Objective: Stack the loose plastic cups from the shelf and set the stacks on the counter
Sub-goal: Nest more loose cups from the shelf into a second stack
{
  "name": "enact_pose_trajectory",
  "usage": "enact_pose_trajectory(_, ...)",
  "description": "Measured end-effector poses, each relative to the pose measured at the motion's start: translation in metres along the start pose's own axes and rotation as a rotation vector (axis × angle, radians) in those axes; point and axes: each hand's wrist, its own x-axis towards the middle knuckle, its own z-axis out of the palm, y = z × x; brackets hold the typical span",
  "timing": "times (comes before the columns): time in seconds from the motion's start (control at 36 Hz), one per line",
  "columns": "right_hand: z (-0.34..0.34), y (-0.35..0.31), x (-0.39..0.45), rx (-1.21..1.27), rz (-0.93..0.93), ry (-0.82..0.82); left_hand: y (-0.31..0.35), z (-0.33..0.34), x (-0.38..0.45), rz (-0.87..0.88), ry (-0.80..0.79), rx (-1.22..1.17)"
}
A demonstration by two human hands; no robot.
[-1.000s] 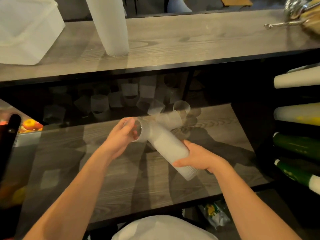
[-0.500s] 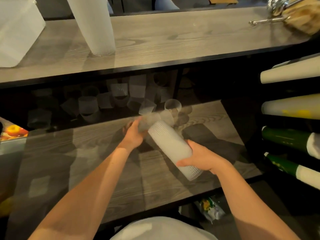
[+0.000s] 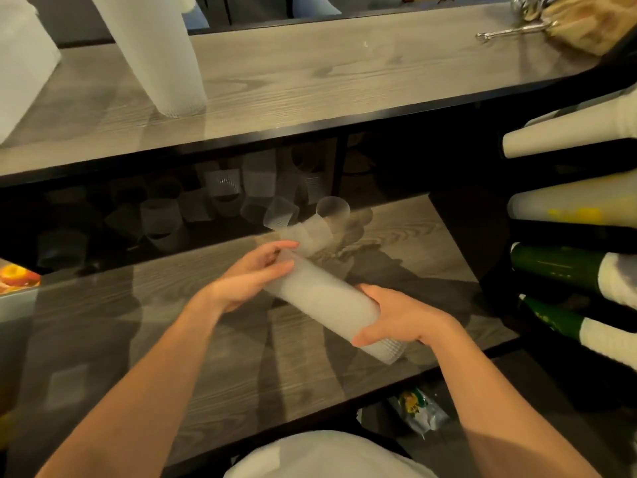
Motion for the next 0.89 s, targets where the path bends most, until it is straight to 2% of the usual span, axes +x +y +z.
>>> enact_pose_trajectory(0.06,-0.002,-0.001,0.001,-0.017,-0.010,-0.007,0.008,0.016,0.003,-0.025,-0.071,0.077)
enact_pose_trajectory(0.11,-0.004,0.000,0.001,0.008,-0.013,0.020,0.013,0.031,0.011,-0.028,-0.038,0.029)
enact_pose_trajectory(0.14,-0.005,0.002,0.000,0.030,-0.013,0.043,0.016,0.037,0.017,-0.028,0.043,-0.024)
enact_pose_trajectory(0.22,-0.009,0.012,0.000,0.127,-0.014,0.130,0.016,0.044,0.044,-0.054,0.473,-0.076)
enact_pose_trajectory(0.25,-0.011,0.015,-0.001,0.154,-0.010,0.150,0.013,0.045,0.053,-0.079,0.565,0.002)
enact_pose_trajectory(0.28,-0.012,0.018,-0.001,0.177,-0.003,0.168,0.009,0.046,0.060,-0.118,0.587,0.125)
enact_pose_trajectory(0.33,-0.014,0.024,-0.003,0.214,0.012,0.190,0.005,0.048,0.068,-0.148,0.552,0.483)
enact_pose_trajectory(0.42,-0.015,0.035,-0.005,0.249,0.030,0.212,-0.006,0.051,0.077,-0.033,0.521,1.054)
enact_pose_trajectory(0.56,-0.015,0.047,-0.008,0.260,0.063,0.239,-0.015,0.050,0.096,0.097,0.390,1.360)
enact_pose_trajectory(0.67,-0.014,0.053,-0.007,0.256,0.077,0.250,-0.017,0.050,0.098,0.112,0.335,1.295)
enact_pose_trajectory(0.89,-0.017,0.051,-0.001,0.272,0.084,0.263,-0.011,0.028,0.070,0.050,0.199,0.715)
